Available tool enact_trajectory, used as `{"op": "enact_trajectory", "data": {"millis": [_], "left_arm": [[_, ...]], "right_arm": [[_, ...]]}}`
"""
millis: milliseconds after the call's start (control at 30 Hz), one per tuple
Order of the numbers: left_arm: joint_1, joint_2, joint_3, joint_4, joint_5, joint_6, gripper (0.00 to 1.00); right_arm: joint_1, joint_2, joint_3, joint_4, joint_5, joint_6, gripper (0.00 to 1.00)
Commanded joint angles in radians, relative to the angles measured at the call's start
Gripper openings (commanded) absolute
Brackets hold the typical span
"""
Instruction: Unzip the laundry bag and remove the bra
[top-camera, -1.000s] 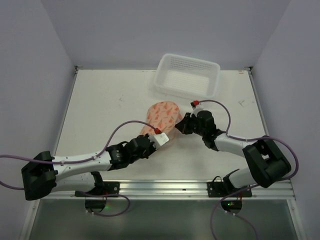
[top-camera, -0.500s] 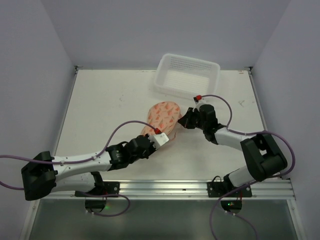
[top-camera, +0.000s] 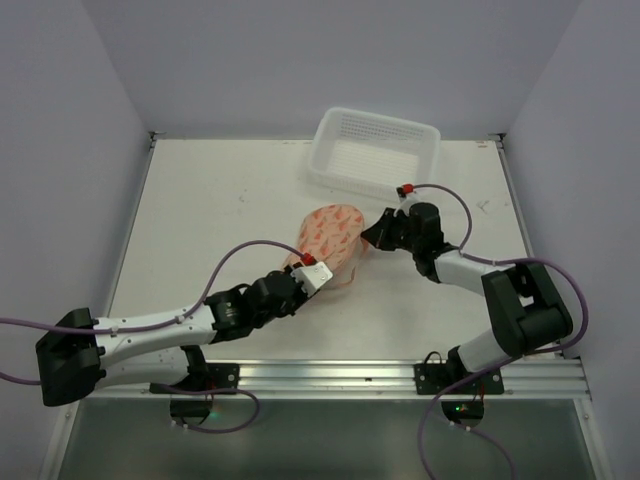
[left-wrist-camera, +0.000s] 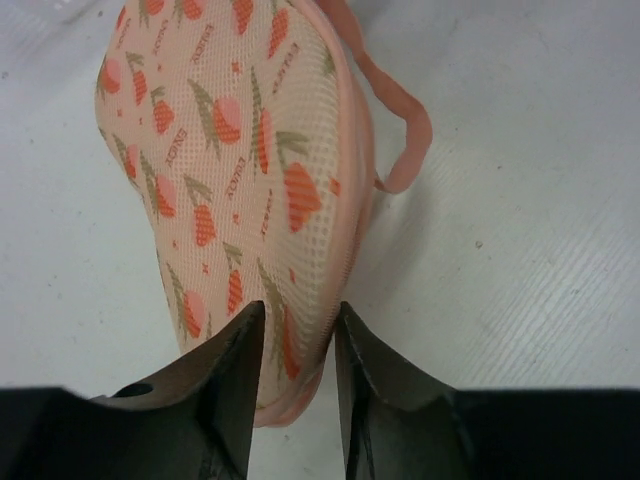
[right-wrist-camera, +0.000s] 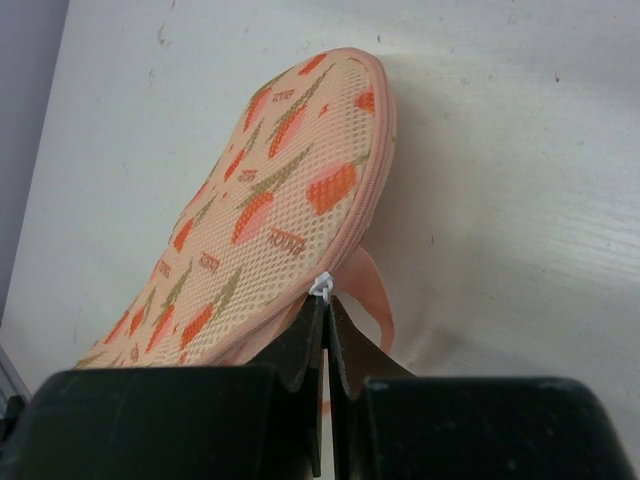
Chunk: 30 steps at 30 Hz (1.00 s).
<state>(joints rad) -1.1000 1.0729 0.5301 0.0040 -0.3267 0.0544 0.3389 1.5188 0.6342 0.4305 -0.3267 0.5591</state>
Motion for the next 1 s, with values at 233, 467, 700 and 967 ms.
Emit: {"op": "enact_trajectory", "data": {"millis": [233,467,700,967], "left_arm": [[0.037,-0.085,0.064,0.024,0.113,-0.128,0.61],[0.037,0.018,0.162,-0.053,0.13,-0.136,0.69],[0.034,0.127,0.18,-0.022,0.166,-0.091,0.7],[0.034,0.153,0.12,0.043,0.167,-0.059,0.69]], "right_arm": [[0.029,0.04,-0.123,0.252,-0.066,0.1,0.0],[0.167,-0.045,-0.202,0.271,0.052,0.151,0.0],[0.359,-0.17,-0.317,0.315,0.241,0.269,0.0],[0.402,-0.256,-0.367,0.338,0.21,0.263,0.0]]}}
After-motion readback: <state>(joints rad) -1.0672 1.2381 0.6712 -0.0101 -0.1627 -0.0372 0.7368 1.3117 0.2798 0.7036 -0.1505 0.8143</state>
